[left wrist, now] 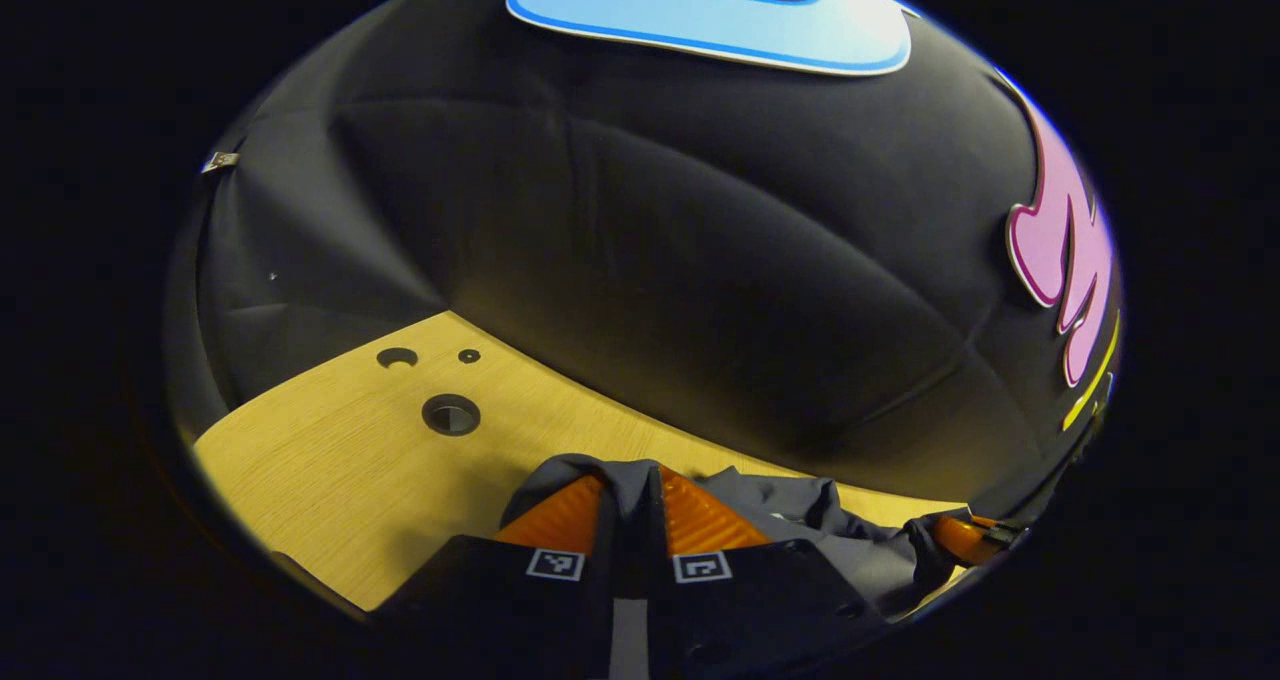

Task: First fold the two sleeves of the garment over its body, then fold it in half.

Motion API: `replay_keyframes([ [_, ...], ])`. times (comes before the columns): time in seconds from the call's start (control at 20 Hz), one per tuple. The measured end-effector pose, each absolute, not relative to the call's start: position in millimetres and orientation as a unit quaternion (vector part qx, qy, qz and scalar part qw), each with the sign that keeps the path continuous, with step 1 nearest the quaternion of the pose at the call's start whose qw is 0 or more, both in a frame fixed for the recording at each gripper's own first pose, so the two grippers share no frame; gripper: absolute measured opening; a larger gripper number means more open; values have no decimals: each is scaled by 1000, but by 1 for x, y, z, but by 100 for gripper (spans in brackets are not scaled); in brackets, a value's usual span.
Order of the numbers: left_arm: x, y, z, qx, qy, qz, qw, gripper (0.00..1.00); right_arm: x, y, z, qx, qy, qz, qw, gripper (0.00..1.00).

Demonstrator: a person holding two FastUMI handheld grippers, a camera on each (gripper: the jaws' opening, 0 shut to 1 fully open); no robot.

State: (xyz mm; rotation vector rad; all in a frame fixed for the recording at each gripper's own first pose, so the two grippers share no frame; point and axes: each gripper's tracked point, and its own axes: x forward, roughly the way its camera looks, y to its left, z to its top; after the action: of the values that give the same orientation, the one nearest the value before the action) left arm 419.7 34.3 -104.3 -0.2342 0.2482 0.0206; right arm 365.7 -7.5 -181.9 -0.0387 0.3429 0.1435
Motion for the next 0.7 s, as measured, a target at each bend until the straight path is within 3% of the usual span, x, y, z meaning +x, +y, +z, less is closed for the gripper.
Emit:
replay_keyframes([
  [0.05,415,32,-101,-102,123,8,987,27,364,-9,-182,-13,175,68,982,19],
  [0.1,410,28,-97,-86,122,2,989,24,361,-11,-180,-7,178,66,982,25],
  [0.15,404,25,-88,-69,119,-3,990,43,359,-14,-175,-2,177,63,982,24],
  [0.2,398,23,-79,-55,114,-4,992,58,355,-14,-170,3,173,61,983,43],
  [0.3,377,15,-58,-44,101,-5,994,69,342,-16,-151,14,159,65,985,79],
  [0.35,356,10,-46,-43,97,-4,994,96,326,-19,-138,2,154,61,986,85],
  [0.45,327,7,-31,-35,87,0,996,96,305,-26,-118,-24,136,50,989,98],
  [0.7,226,-9,12,9,43,-5,999,96,227,-22,-68,-29,98,52,993,98],
])
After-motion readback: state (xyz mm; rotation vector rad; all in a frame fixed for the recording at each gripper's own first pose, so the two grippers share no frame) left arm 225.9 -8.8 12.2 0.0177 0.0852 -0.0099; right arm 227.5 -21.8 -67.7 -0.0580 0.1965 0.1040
